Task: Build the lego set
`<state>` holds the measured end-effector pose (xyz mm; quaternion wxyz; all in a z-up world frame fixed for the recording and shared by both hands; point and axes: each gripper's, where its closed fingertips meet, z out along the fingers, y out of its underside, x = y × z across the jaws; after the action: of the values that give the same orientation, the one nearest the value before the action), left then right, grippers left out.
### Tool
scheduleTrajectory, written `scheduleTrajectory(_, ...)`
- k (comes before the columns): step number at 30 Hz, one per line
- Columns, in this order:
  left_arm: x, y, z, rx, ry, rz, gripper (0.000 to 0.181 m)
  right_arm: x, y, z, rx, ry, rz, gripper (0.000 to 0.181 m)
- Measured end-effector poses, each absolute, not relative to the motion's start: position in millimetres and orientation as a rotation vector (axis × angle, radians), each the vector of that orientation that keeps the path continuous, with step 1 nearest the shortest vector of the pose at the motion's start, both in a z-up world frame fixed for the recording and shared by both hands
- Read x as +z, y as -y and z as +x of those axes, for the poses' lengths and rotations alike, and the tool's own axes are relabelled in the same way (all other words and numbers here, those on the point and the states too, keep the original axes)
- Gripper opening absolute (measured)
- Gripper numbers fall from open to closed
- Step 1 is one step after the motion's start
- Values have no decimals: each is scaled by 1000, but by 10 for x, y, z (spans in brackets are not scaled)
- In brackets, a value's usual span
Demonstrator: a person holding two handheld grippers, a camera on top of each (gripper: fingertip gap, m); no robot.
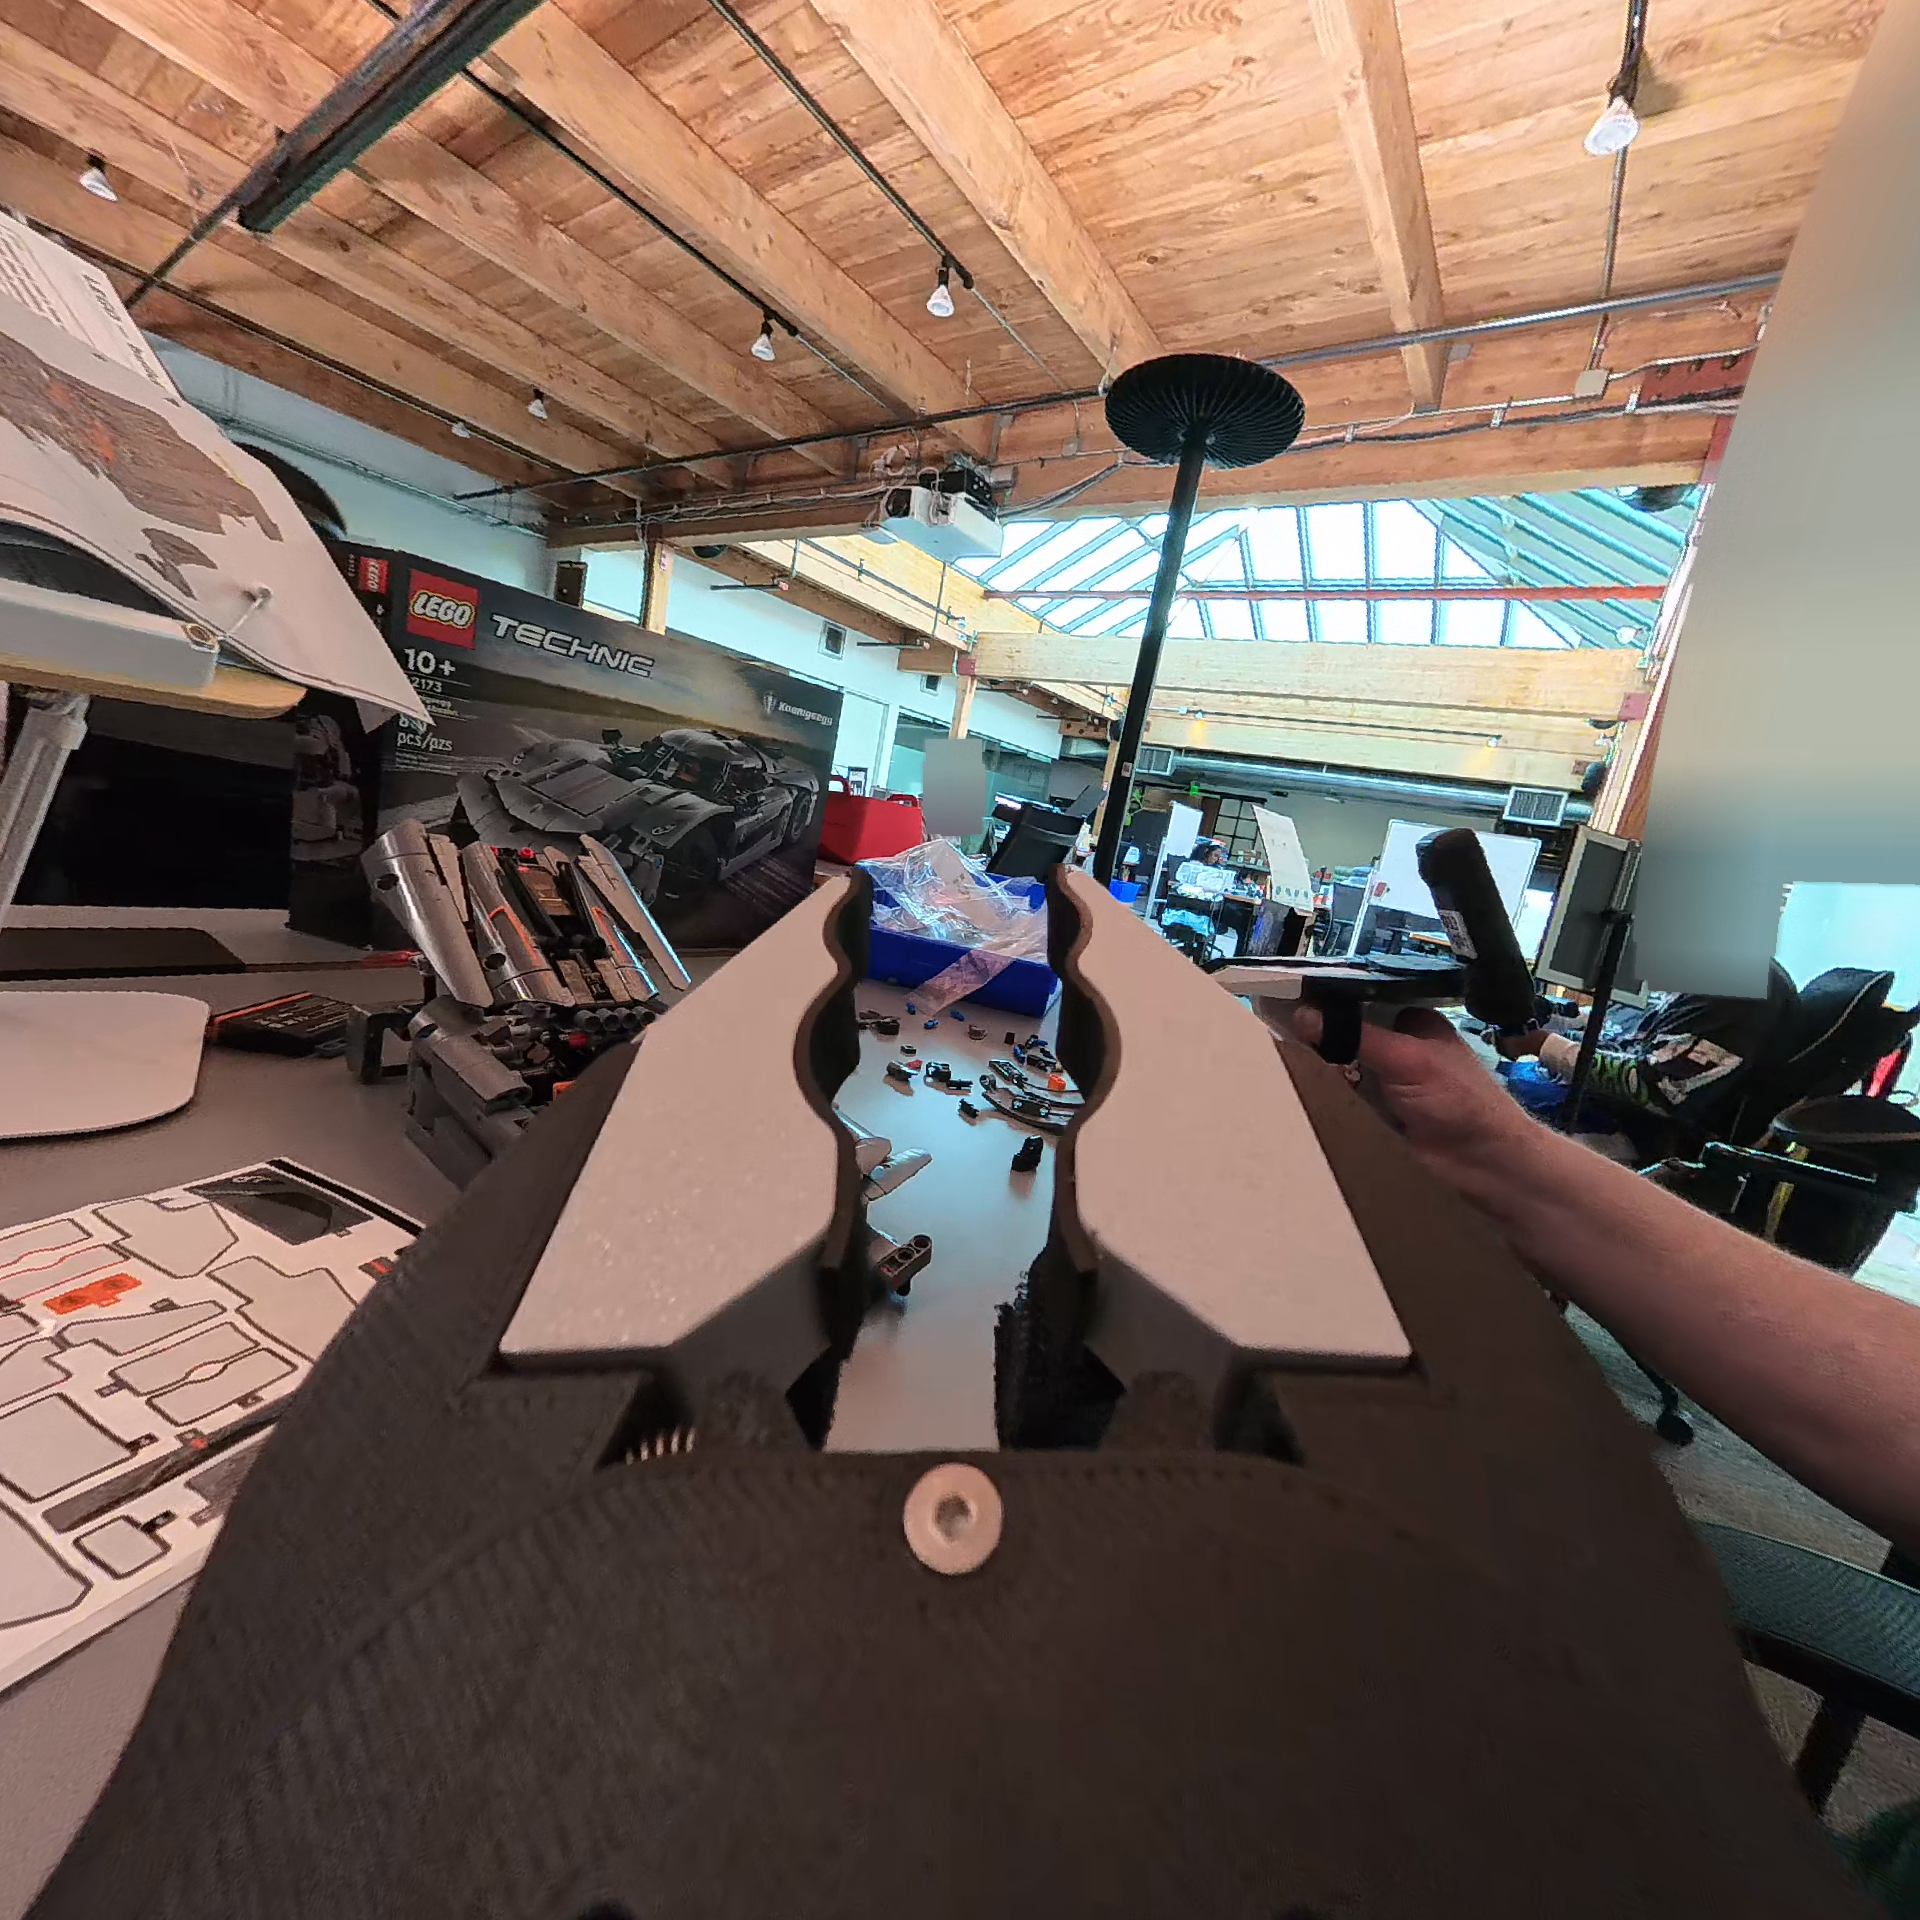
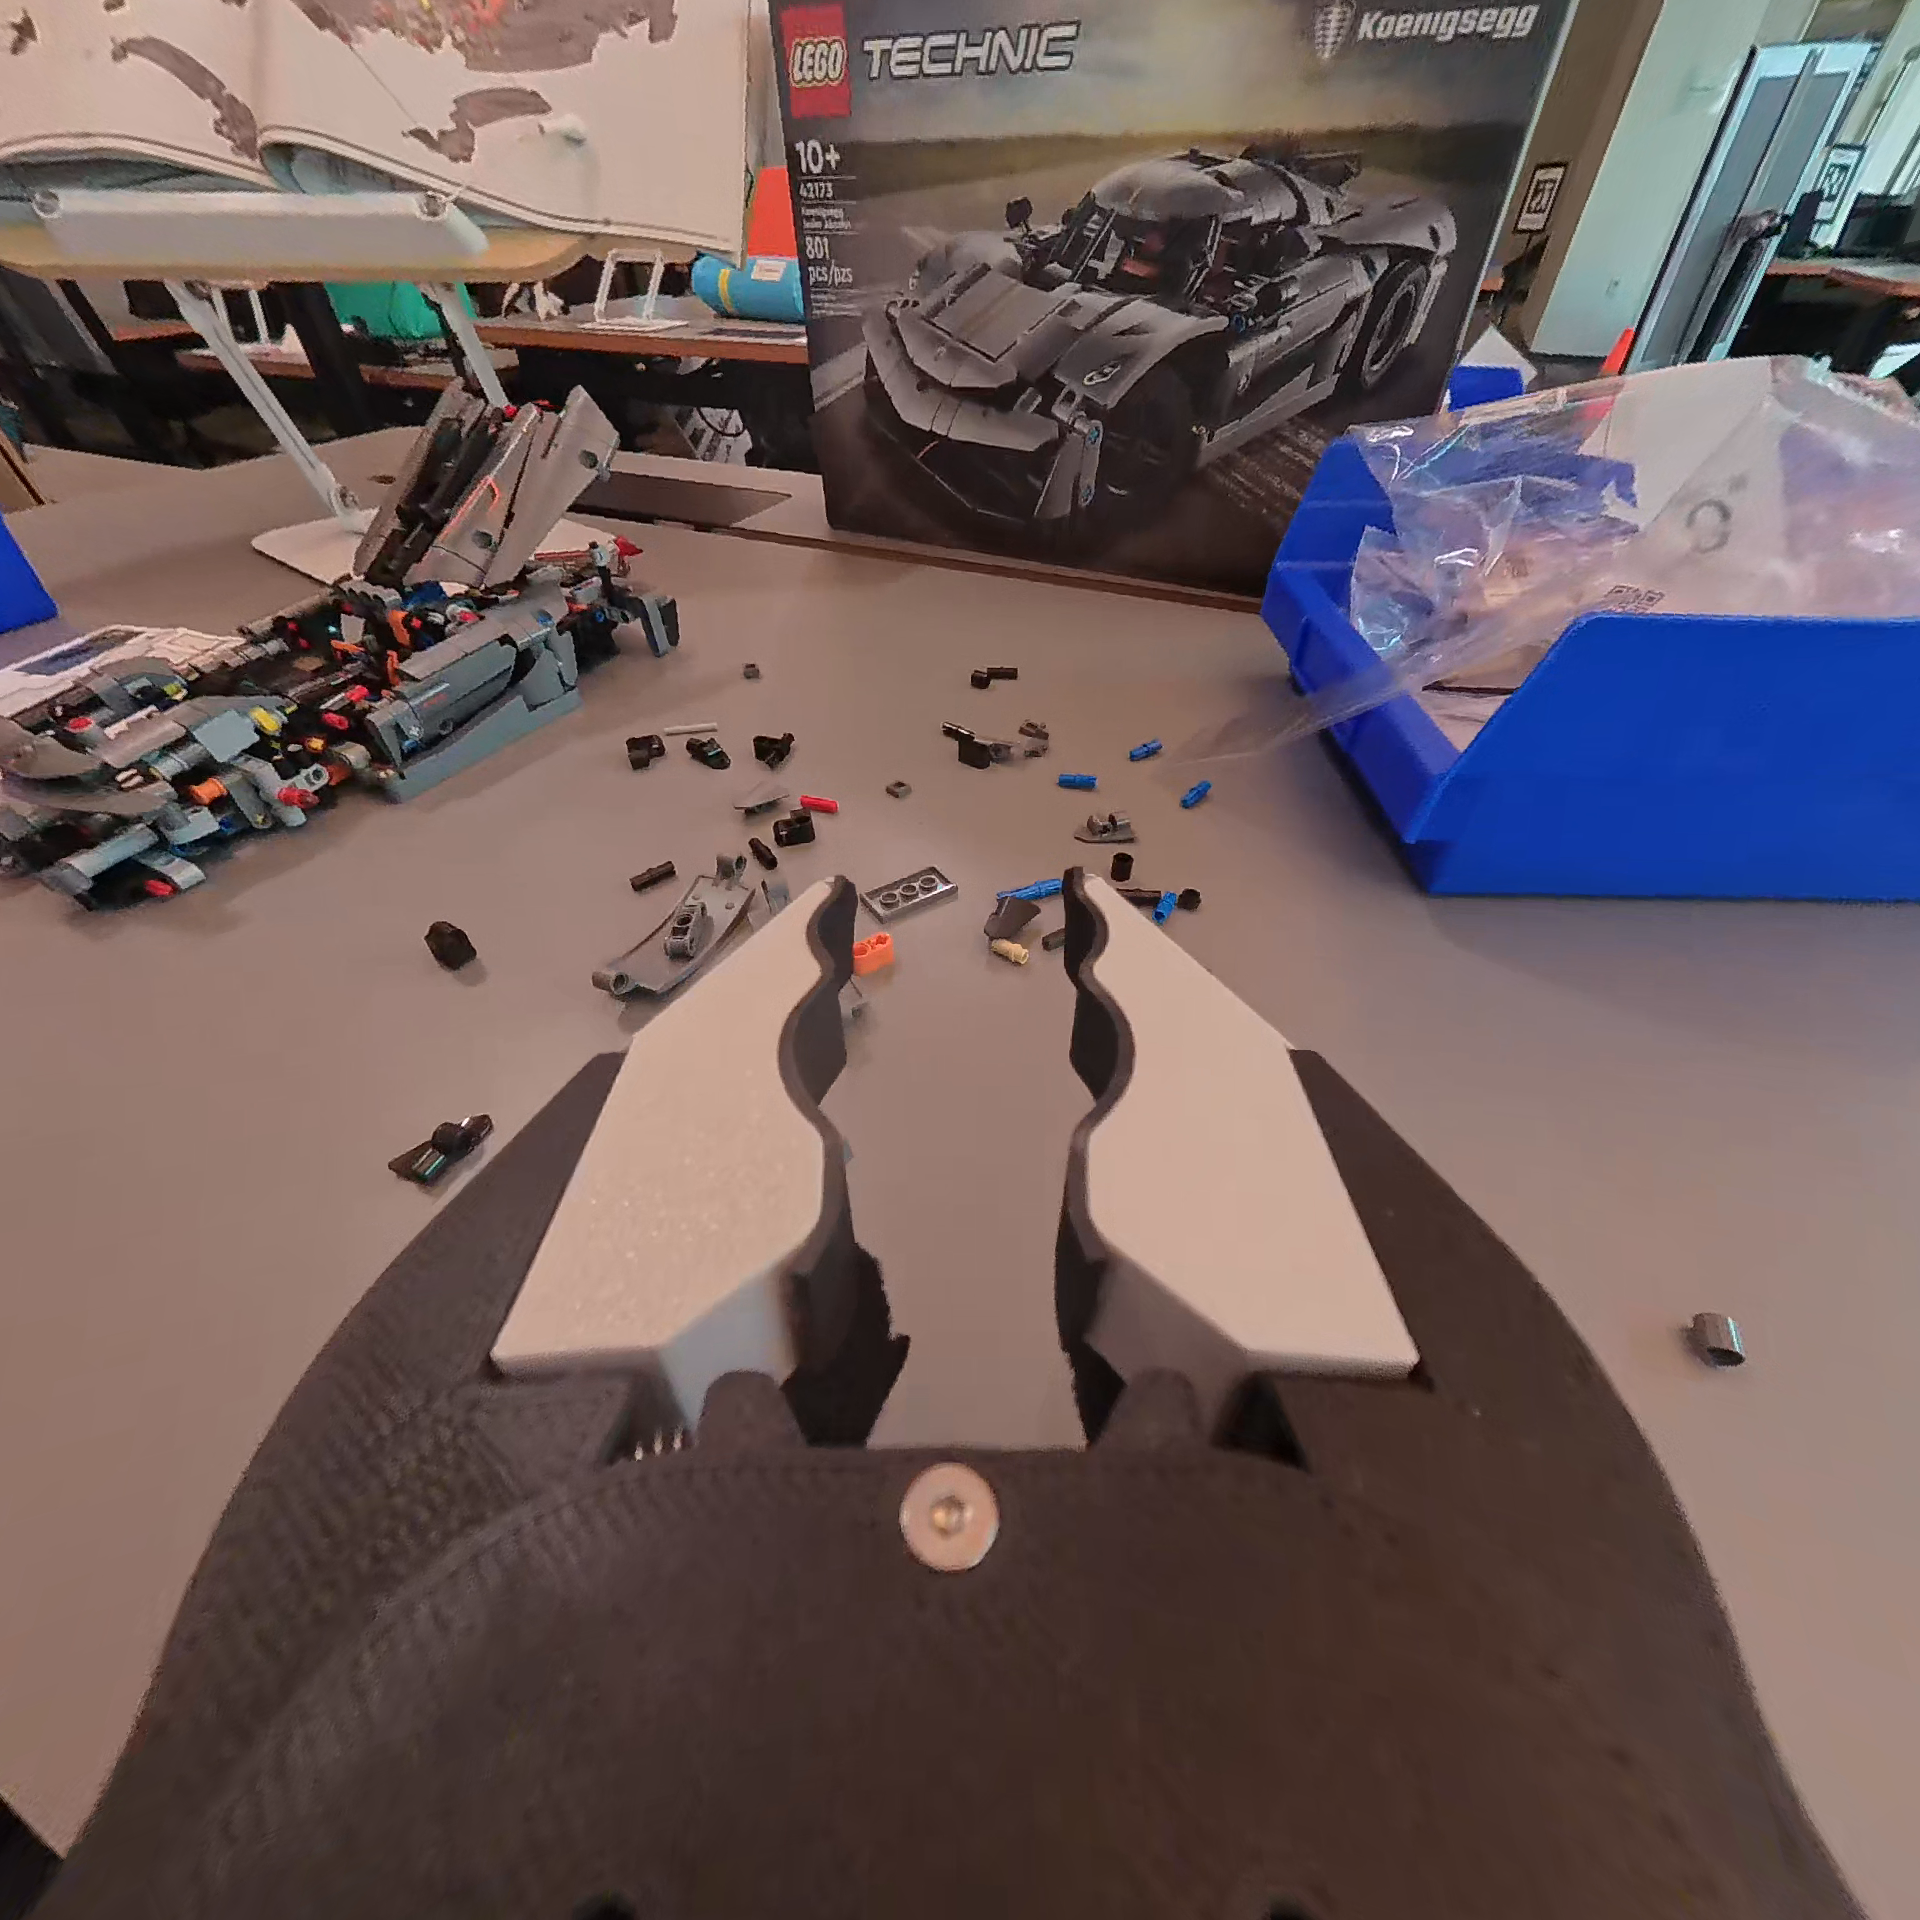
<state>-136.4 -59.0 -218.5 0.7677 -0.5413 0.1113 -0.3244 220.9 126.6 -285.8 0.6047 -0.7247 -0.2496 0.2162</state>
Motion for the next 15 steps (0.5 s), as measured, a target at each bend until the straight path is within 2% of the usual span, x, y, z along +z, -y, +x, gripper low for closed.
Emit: scheduleTrajectory(15, -2133, 662, -1408, -735, -233, -1120, 31, -2899, -1250, 2150, 408, 636, -1673, 39)
